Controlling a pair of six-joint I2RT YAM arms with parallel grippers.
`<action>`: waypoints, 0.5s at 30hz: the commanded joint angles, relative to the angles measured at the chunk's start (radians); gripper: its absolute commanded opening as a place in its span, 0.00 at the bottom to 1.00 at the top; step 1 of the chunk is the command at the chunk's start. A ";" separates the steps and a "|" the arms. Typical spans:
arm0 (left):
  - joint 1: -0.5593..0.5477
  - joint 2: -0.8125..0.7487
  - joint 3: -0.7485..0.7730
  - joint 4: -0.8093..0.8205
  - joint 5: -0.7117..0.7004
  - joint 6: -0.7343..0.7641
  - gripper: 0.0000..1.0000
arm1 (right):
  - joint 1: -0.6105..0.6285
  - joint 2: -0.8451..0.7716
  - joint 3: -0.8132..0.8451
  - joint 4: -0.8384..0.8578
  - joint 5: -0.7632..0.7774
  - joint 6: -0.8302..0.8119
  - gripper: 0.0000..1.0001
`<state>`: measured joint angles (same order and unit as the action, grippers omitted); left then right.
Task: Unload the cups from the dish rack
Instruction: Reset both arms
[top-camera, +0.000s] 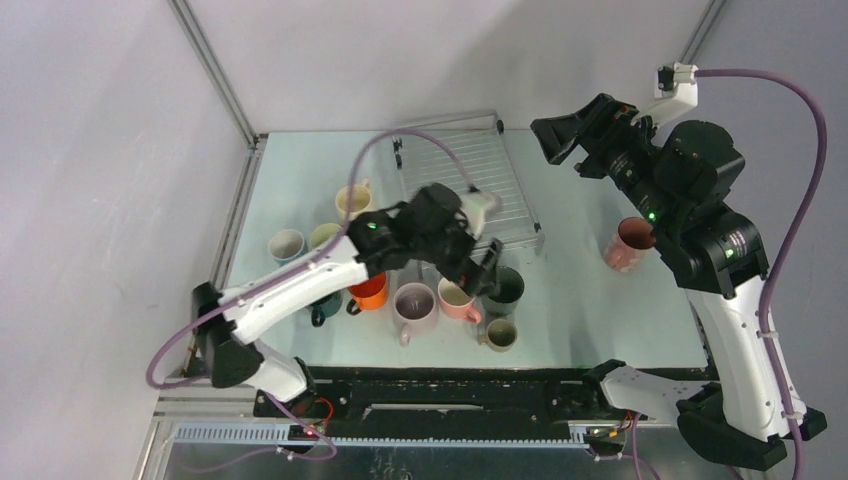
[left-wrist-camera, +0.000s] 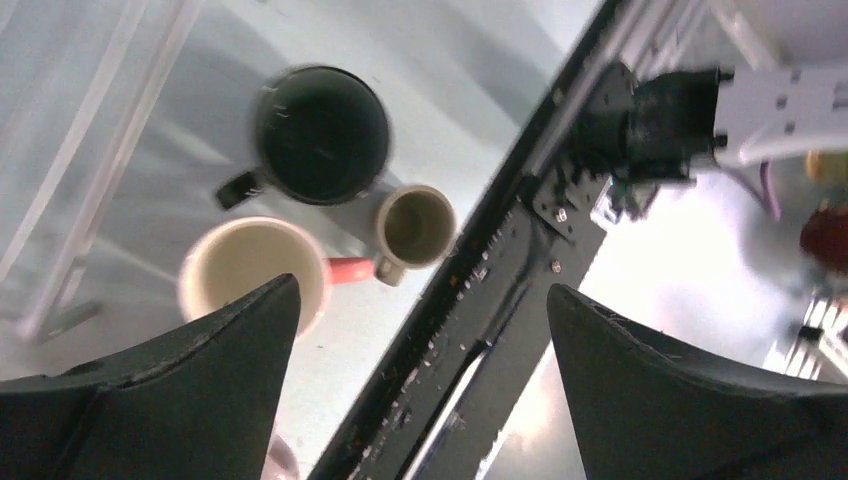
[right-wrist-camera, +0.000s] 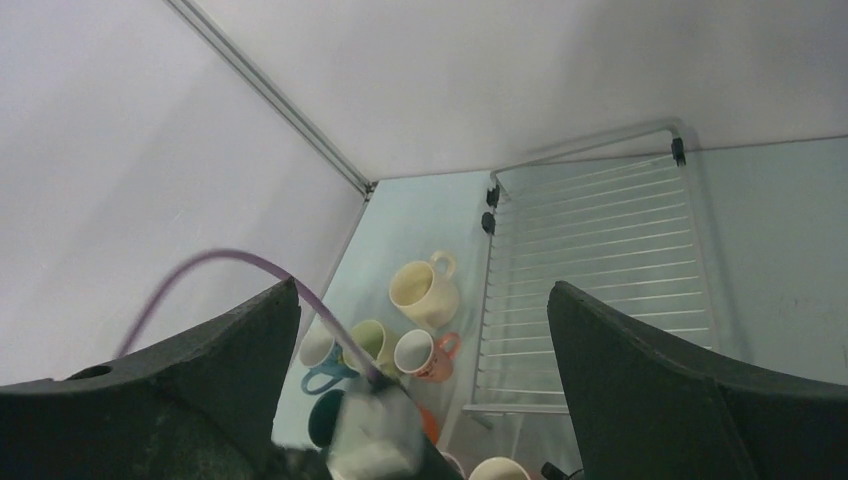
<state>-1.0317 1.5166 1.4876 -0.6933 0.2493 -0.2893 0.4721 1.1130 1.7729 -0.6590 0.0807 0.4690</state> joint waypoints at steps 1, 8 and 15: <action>0.130 -0.161 -0.081 0.108 0.034 -0.068 1.00 | 0.007 -0.015 -0.038 0.034 -0.015 -0.021 1.00; 0.359 -0.327 -0.174 0.191 0.022 -0.125 1.00 | 0.008 -0.029 -0.132 0.053 -0.054 -0.016 1.00; 0.481 -0.414 -0.188 0.173 -0.058 -0.140 1.00 | 0.034 -0.017 -0.286 0.081 -0.109 -0.007 1.00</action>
<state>-0.5907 1.1625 1.3281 -0.5533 0.2367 -0.4122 0.4820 1.0969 1.5494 -0.6231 0.0151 0.4698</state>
